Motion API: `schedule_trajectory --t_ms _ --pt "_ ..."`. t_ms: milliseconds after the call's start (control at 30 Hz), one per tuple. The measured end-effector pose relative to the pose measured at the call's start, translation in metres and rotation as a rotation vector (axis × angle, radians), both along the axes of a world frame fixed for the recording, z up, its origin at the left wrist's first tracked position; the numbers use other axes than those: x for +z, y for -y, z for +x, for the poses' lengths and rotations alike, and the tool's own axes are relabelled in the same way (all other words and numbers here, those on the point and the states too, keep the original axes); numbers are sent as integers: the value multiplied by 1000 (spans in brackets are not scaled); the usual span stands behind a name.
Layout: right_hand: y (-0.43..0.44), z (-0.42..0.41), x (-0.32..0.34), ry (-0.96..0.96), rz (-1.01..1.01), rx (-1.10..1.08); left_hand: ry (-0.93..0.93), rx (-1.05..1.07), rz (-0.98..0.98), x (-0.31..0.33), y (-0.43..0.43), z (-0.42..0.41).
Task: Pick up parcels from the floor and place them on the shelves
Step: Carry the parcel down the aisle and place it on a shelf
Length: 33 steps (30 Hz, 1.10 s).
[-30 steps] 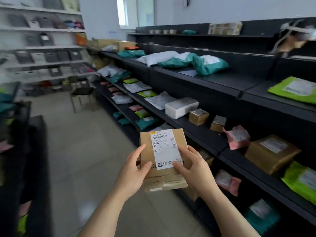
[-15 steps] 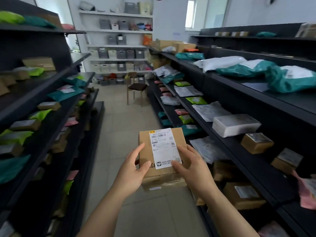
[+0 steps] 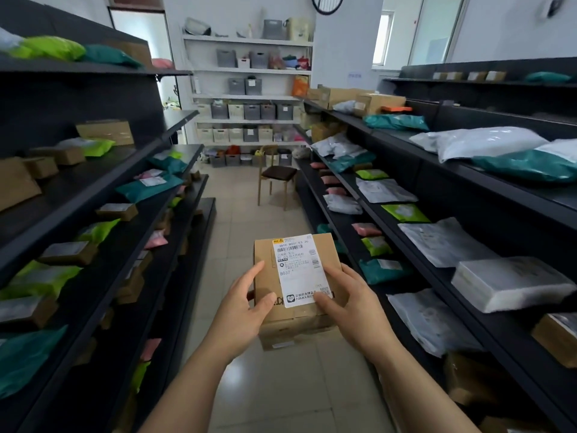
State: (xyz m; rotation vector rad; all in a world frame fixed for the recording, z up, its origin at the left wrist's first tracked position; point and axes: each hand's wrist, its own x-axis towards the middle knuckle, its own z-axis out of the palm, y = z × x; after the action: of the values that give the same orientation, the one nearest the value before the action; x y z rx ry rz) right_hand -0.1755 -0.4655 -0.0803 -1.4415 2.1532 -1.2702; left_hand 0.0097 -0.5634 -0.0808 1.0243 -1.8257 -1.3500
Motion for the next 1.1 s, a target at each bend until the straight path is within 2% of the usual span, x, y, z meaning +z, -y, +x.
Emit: schedule_trajectory --t_ms 267,600,1100 --pt "130 -9 18 0 -63 -7 35 3 -101 25 128 -11" --pt "241 -38 13 25 -42 -14 53 3 -66 22 237 -44" --pt "423 -188 30 -18 -1 106 84 134 -88 29 397 -189"
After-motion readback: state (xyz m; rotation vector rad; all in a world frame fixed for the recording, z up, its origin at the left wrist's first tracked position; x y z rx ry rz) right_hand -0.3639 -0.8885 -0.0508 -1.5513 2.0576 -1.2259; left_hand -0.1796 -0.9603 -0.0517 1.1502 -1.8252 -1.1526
